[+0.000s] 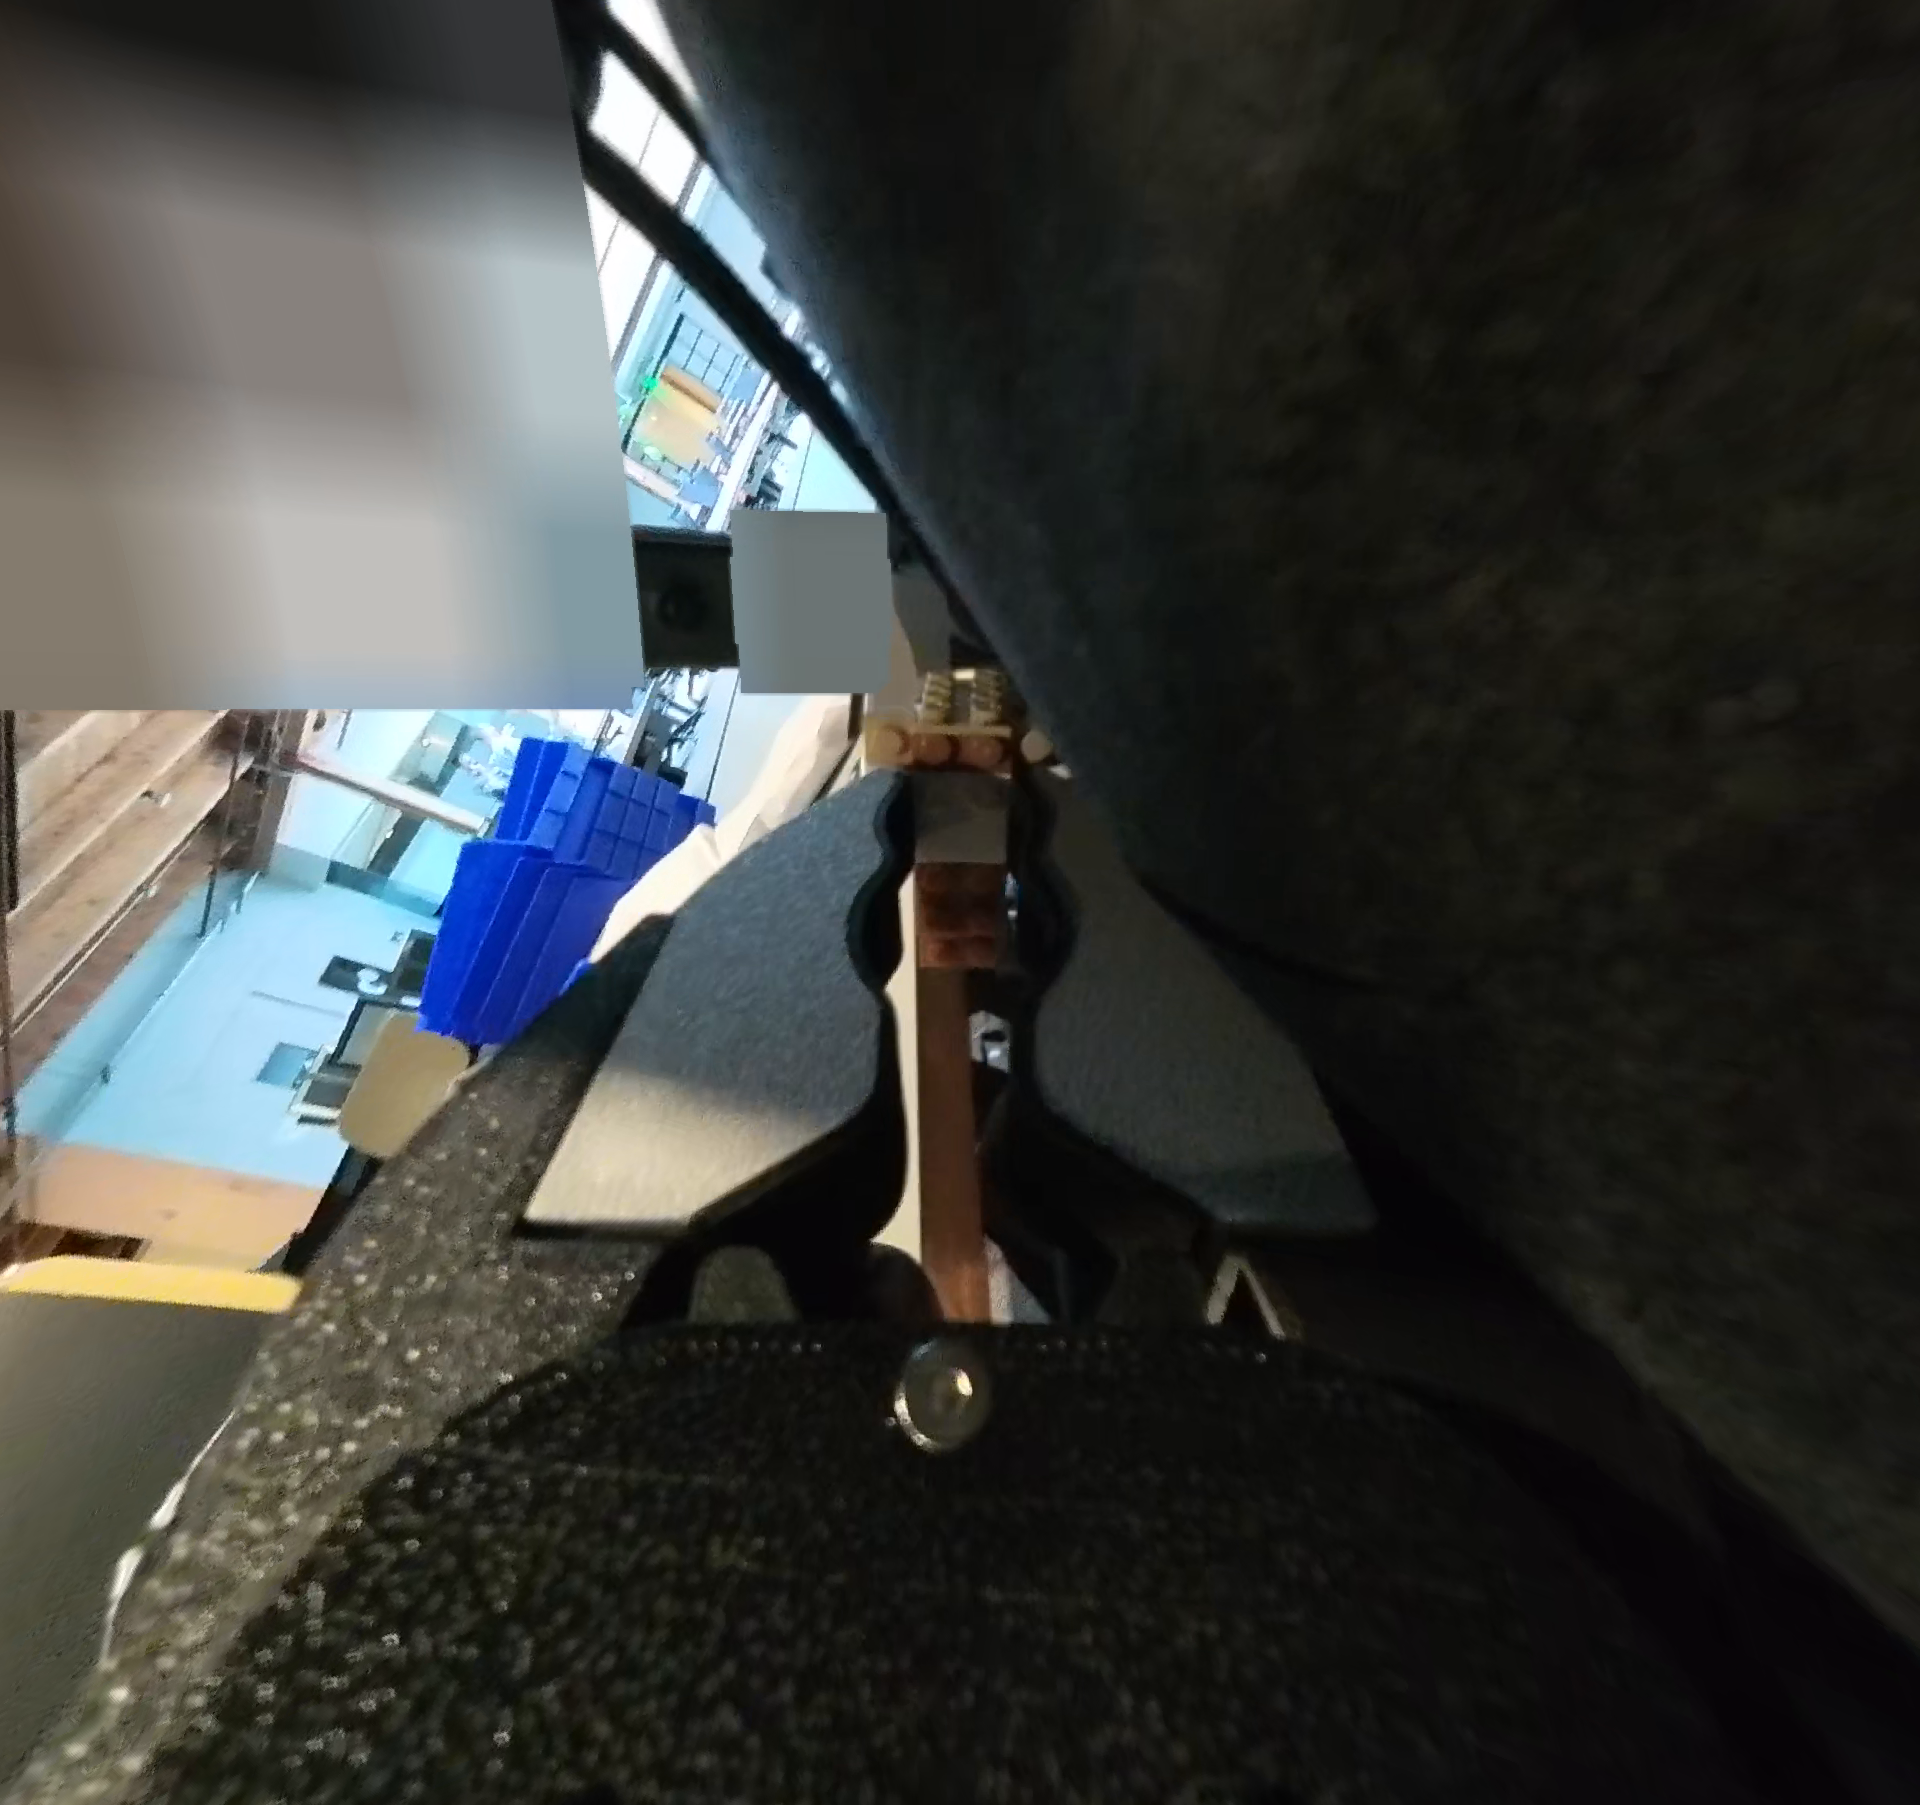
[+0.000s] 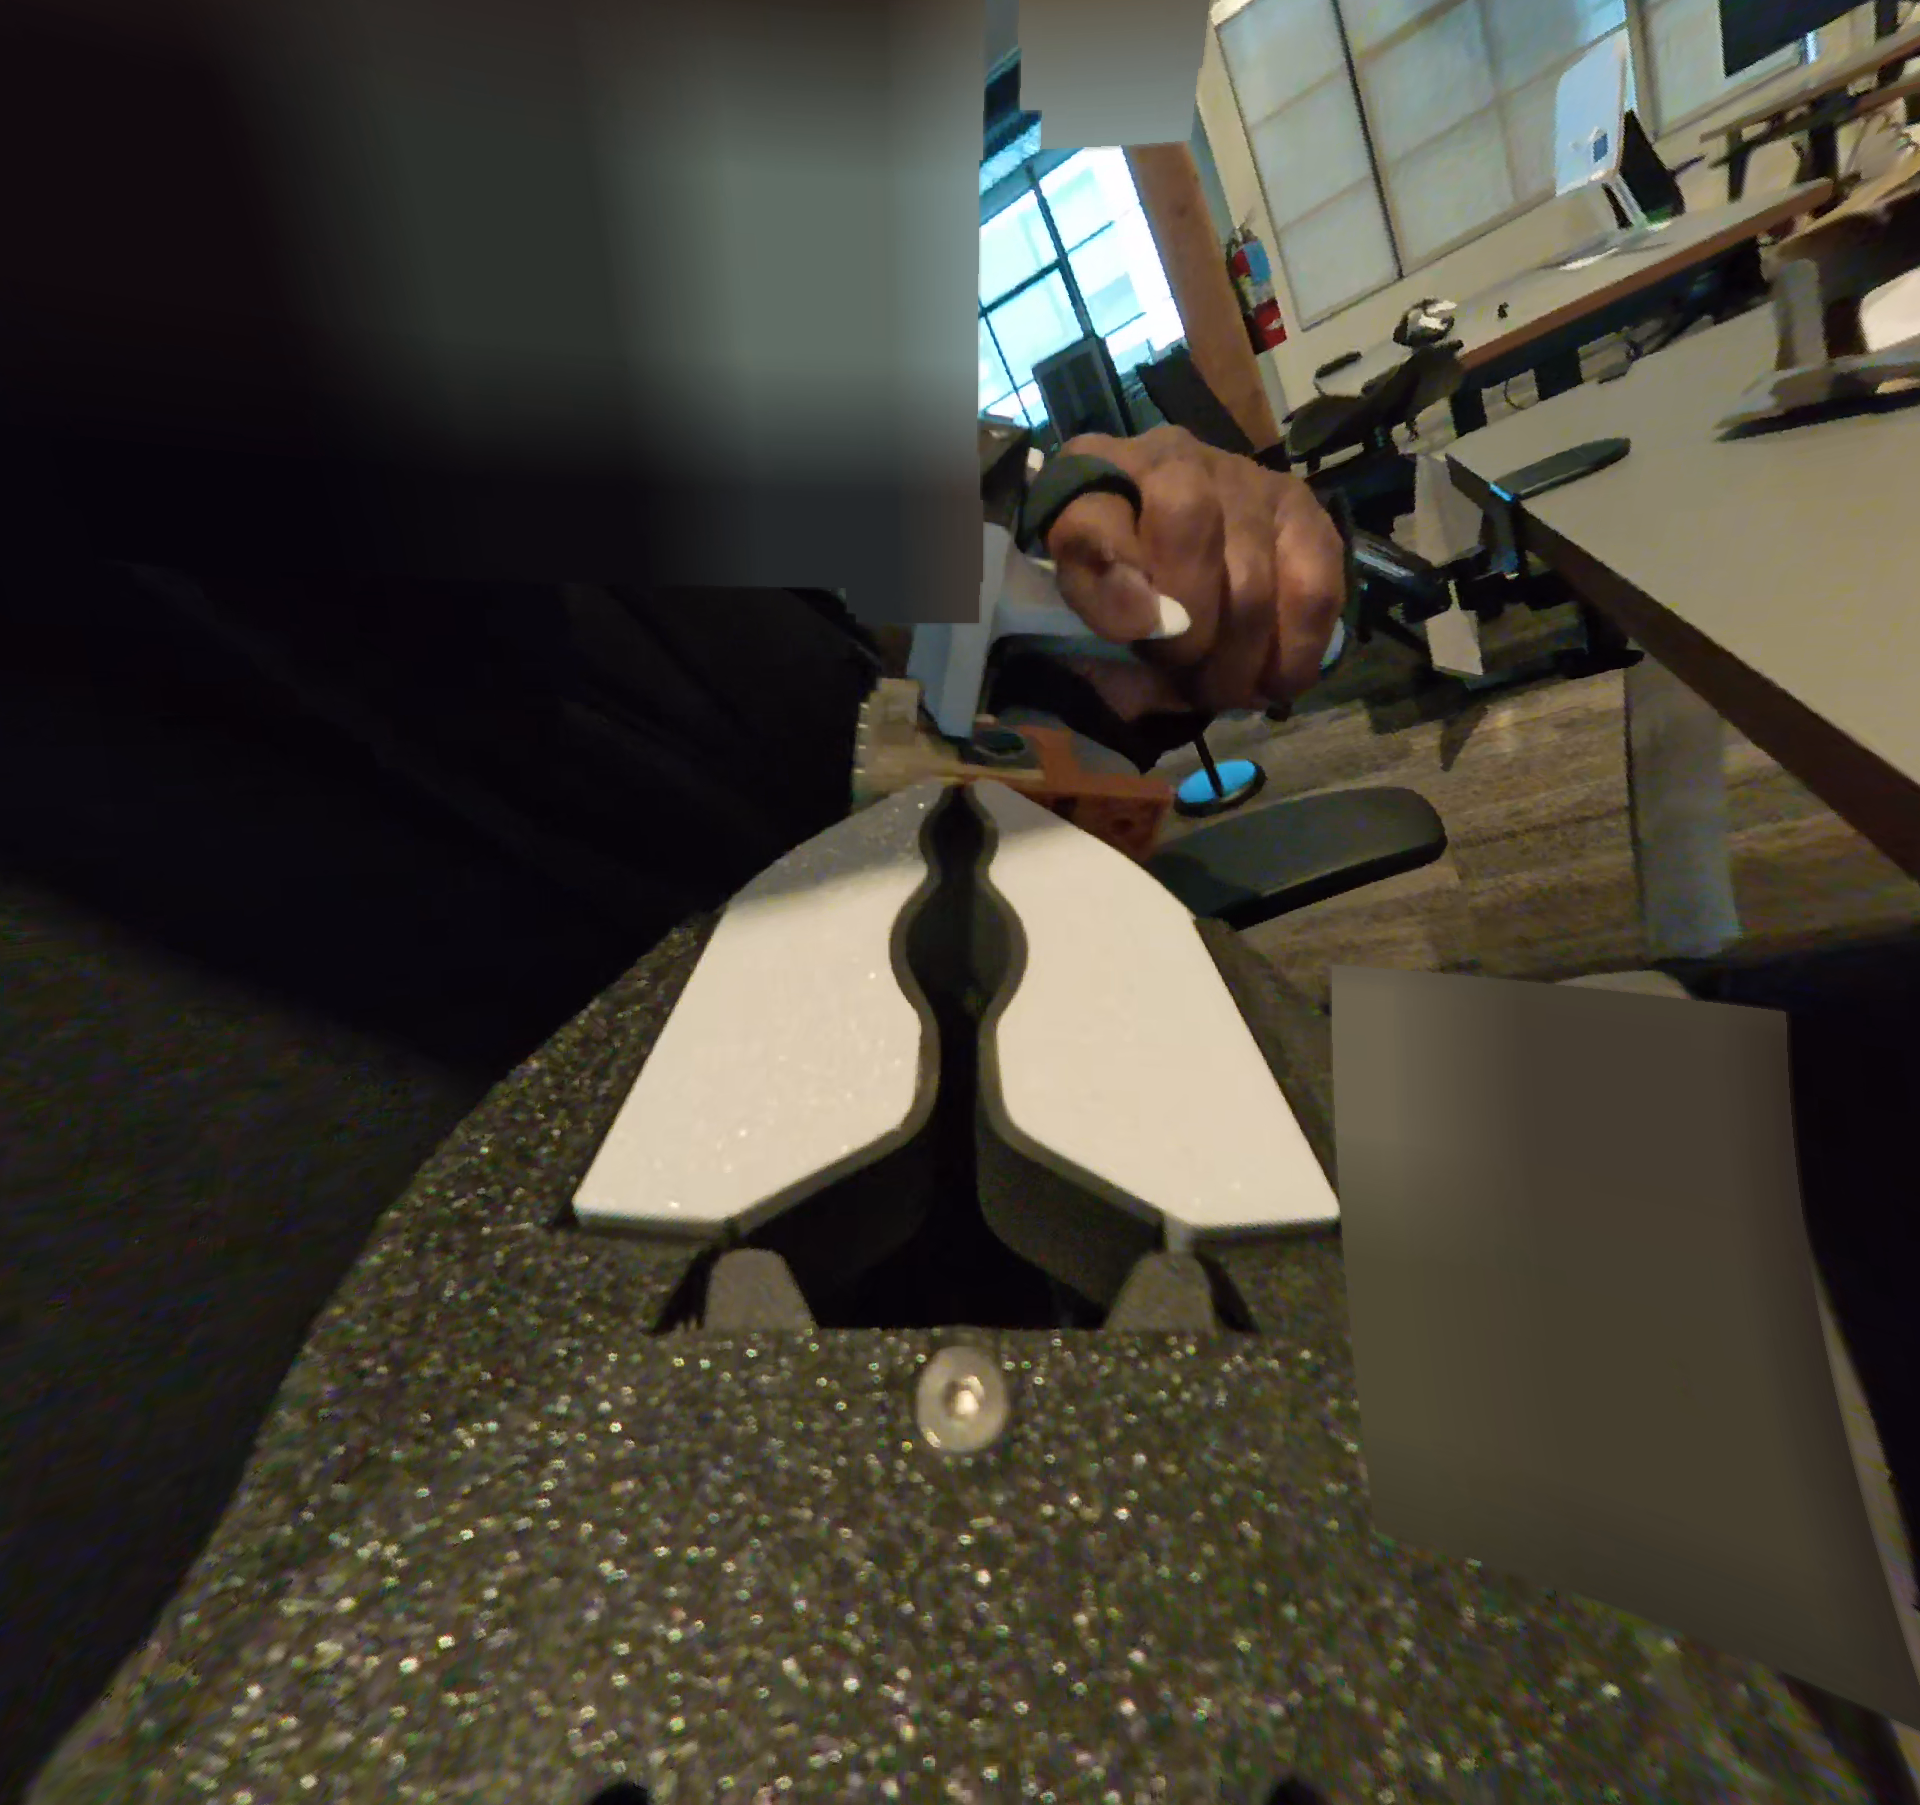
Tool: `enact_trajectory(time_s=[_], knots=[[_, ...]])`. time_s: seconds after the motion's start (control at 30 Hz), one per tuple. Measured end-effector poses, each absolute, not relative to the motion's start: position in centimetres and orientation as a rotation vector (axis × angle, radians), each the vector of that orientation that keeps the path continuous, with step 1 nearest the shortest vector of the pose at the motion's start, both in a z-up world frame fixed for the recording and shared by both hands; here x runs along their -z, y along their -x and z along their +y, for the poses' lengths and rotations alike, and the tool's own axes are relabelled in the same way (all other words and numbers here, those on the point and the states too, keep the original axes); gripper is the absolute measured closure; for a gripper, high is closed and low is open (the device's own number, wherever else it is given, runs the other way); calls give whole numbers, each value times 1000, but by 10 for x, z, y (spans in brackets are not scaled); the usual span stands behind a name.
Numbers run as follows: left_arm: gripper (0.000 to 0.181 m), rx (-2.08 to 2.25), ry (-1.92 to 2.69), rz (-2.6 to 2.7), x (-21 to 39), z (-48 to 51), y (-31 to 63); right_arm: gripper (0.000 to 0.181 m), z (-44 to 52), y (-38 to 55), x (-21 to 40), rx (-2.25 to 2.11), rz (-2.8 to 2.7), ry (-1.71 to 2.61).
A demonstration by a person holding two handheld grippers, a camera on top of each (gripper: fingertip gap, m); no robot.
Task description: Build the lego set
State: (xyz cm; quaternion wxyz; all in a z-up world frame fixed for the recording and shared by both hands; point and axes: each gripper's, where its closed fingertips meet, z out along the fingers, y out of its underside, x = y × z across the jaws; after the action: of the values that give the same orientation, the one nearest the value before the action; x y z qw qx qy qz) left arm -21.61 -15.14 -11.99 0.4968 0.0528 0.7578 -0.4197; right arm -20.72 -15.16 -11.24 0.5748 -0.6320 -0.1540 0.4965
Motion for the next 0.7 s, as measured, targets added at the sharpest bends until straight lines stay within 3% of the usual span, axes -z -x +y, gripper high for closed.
enact_trajectory(time_s=[0.7], knots=[[165,1042,-32,1845,125,-150,216,181,-157,214,123,-1183,-386,1537]])
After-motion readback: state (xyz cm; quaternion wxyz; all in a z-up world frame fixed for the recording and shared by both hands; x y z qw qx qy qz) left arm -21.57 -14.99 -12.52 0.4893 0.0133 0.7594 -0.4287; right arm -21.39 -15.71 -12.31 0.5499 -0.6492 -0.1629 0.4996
